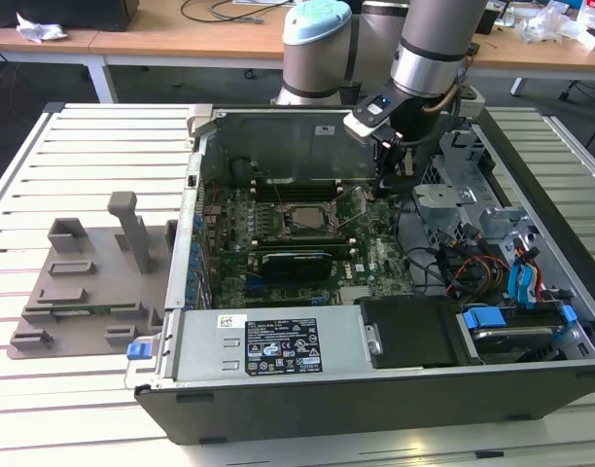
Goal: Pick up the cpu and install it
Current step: 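Close the cpu cover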
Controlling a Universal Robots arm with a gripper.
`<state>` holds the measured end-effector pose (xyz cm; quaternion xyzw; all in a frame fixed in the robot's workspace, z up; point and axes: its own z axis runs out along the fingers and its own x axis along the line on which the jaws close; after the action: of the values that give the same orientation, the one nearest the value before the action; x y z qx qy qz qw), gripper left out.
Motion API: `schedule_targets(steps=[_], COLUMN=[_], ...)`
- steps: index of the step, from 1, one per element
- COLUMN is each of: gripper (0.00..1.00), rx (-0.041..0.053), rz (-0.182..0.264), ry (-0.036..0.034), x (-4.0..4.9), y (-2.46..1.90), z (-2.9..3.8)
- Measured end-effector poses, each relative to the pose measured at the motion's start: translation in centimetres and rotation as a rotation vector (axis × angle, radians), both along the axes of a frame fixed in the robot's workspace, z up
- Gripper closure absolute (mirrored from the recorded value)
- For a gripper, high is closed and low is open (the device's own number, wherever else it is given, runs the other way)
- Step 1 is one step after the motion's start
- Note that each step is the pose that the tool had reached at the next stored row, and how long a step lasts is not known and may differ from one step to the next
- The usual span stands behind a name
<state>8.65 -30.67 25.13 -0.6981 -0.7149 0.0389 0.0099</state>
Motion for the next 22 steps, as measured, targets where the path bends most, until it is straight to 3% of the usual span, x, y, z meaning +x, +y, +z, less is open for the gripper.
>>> schedule_targets(steps=[1,2,3,5,7,8,9,12,16,22], gripper=[0.89,0.89,0.89,0.89,0.89,0.89,0.89,0.89,0.89,0.89], rx=[0.0190,0.0570,0.0675,0.0620,0.0595,0.0510,0.0217,0.0200,0.0205,0.0206], rz=[0.000,0.000,0.005,0.064,0.078,0.078,0.078,0.078,0.078,0.078], ry=[0.0001,0.0001,0.0001,0.0024,0.0029,0.0032,0.0043,0.0044,0.0044,0.0044], x=[-0.06,-0.11,-0.12,-0.12,-0.12,-0.13,-0.12,-0.30,-1.16,-1.61], y=[-0.04,-0.09,-0.14,-0.17,-0.18,-0.17,-0.17,-0.17,-0.17,-0.17], z=[-0.07,-0.08,-0.14,-0.30,-0.36,-0.39,-0.38,-1.29,-1.32,-1.32])
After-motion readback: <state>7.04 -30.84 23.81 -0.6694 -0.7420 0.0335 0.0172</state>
